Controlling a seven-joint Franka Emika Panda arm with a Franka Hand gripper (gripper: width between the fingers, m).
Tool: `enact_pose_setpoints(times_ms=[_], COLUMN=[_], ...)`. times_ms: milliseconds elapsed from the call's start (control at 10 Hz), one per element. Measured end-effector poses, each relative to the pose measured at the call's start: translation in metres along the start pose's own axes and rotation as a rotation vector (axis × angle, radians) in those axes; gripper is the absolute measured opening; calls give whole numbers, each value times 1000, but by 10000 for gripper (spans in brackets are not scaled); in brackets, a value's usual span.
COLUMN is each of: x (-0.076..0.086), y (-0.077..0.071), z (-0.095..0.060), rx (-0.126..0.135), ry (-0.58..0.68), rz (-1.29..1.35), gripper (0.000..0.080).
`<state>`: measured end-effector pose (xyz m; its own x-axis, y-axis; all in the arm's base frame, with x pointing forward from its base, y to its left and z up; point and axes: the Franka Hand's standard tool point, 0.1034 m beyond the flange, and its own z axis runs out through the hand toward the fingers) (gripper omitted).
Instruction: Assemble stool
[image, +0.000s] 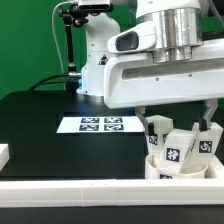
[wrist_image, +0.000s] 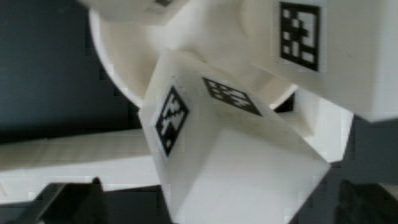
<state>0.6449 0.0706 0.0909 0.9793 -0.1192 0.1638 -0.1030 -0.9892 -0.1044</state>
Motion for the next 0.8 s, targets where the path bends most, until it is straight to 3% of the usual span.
enact_pose_setpoints(times_ms=[400,800], x=[1,-1], y=[4,3], z=[-2,3], rx=[-16,-42], ry=[-37,-49], rz=[-394,-605], gripper=[649,649])
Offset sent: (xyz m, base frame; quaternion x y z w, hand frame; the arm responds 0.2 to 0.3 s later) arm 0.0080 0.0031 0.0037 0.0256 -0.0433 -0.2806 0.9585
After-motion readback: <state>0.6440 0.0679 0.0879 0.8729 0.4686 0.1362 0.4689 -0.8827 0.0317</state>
